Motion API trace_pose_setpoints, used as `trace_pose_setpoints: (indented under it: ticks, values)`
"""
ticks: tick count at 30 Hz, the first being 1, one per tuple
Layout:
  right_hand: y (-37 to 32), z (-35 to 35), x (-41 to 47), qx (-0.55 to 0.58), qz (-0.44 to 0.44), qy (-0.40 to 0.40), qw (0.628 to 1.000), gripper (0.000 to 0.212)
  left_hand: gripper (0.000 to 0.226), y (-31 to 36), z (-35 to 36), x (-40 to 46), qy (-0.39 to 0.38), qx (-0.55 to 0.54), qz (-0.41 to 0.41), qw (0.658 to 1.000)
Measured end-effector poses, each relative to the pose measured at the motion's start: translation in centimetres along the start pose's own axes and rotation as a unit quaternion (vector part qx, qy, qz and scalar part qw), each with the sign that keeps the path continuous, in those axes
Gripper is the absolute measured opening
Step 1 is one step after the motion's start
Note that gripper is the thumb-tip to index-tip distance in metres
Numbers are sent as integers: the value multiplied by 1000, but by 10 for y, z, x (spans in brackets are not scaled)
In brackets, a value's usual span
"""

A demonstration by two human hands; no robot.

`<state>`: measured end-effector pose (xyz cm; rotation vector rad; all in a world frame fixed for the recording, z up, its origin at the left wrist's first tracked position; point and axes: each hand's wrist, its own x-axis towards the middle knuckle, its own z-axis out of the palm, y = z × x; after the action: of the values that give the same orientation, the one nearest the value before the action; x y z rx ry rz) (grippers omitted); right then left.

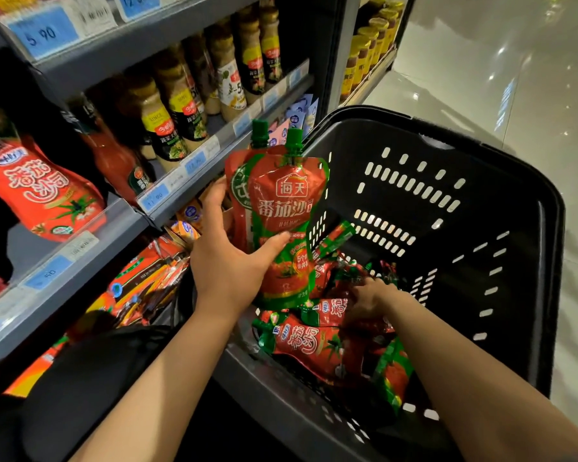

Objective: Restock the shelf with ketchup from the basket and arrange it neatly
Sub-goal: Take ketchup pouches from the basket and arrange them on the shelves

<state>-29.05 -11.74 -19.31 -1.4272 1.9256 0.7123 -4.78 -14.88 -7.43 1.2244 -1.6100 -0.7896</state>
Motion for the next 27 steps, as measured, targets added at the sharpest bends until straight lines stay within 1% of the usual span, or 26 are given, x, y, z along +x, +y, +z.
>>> trace_pose_setpoints:
  ticks: [4,6,7,9,10,11,14,17,18,21,23,25,27]
  values:
    - [3,5,2,84,6,-61,995,110,89,0,1,1,5,-8,-3,1000]
    - [-3,0,-2,85,11,-78,993,113,89,1,1,1,6,-12,-4,1000]
    - [-5,-4,-5,60,9,-75,995,106,89,2,1,1,7,-12,-4,1000]
    - [-7,-16,-11,-10,-16,-39,999,72,88,2,0,1,9,-10,-2,1000]
    - [-8,-22,-14,-24,-31,-27,999,59,88,3,0,1,9,-11,-3,1000]
    - [-8,-28,-17,-10,-44,-21,999,55,88,3,0,1,10,-11,-3,1000]
    - [-8,-39,-24,74,-58,-26,995,62,88,2,1,1,6,-10,-3,1000]
    - [-4,-36,-25,194,-76,-58,976,51,88,1,1,-1,7,-7,-1,1000]
    - [-3,-33,-23,207,-79,-59,973,51,89,1,1,-1,8,-8,-1,1000]
    - [-10,-26,-21,167,-91,-35,981,67,89,2,0,0,11,-12,1,1000]
    - [-16,-22,-23,132,-98,-13,986,70,88,3,0,-1,10,-15,2,1000]
    - [-16,-25,-28,145,-108,-8,983,68,88,7,-2,-3,17,-17,5,1000]
    - [-9,-35,-38,198,-136,-3,971,53,84,14,-4,-7,37,-27,3,999]
